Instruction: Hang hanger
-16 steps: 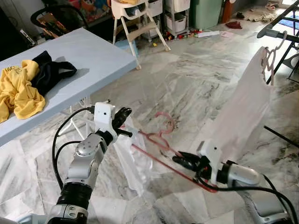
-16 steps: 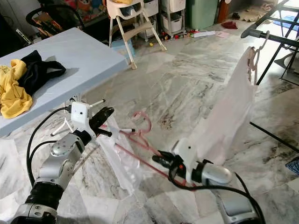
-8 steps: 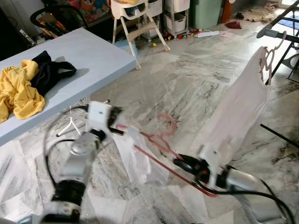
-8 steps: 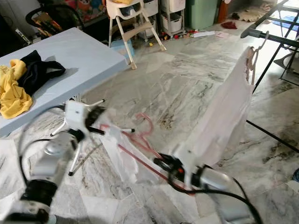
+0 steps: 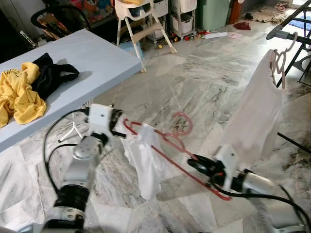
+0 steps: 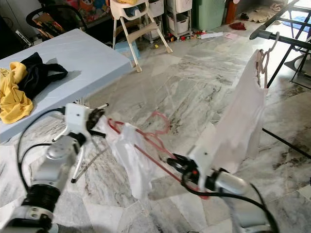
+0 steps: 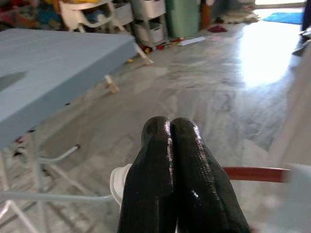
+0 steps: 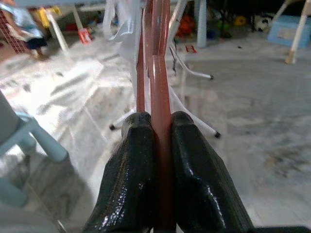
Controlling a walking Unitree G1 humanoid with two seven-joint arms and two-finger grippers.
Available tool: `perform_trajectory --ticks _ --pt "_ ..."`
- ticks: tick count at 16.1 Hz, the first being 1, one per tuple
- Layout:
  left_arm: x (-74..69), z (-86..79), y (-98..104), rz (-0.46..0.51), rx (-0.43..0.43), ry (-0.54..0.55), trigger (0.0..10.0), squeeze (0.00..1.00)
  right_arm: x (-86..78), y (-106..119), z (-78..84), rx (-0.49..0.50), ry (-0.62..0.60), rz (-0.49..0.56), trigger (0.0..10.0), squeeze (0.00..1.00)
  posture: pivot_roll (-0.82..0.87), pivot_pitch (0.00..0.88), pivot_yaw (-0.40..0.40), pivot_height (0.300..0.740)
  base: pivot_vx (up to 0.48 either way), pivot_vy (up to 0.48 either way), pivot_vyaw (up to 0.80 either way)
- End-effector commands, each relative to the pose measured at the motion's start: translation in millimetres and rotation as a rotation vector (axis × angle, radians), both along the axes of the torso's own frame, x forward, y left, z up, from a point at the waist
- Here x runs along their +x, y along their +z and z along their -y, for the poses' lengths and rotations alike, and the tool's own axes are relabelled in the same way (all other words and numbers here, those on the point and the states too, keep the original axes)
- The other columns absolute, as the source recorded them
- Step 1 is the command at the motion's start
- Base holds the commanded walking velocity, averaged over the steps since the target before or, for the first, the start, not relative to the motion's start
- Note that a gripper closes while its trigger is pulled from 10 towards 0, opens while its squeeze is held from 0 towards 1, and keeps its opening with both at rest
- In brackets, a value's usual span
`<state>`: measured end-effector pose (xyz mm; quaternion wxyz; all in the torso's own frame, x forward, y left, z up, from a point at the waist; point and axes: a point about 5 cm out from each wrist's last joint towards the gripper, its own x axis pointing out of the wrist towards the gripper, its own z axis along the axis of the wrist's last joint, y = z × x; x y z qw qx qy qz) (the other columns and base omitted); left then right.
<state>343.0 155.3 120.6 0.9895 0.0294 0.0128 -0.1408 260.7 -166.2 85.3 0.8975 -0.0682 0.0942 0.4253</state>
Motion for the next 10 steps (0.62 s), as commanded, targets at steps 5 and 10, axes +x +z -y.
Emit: perform_trajectory --ticks 5,10 --pt "-1.0 7.7 3 0.033 0.029 -0.038 0.0 0.0 -4.6 2 -26.2 0.041 0.109 -0.006 10.0 0.0 -0.14 0.079 0.146 0.74 0.0 0.0 0.0" --pt "0.4 -4.2 4 0.039 0.088 0.02 0.0 0.0 0.7 5 -0.3 -0.007 0.015 0.022 10.0 0.0 -0.15 0.082 0.142 0.74 0.0 0.0 0.0"
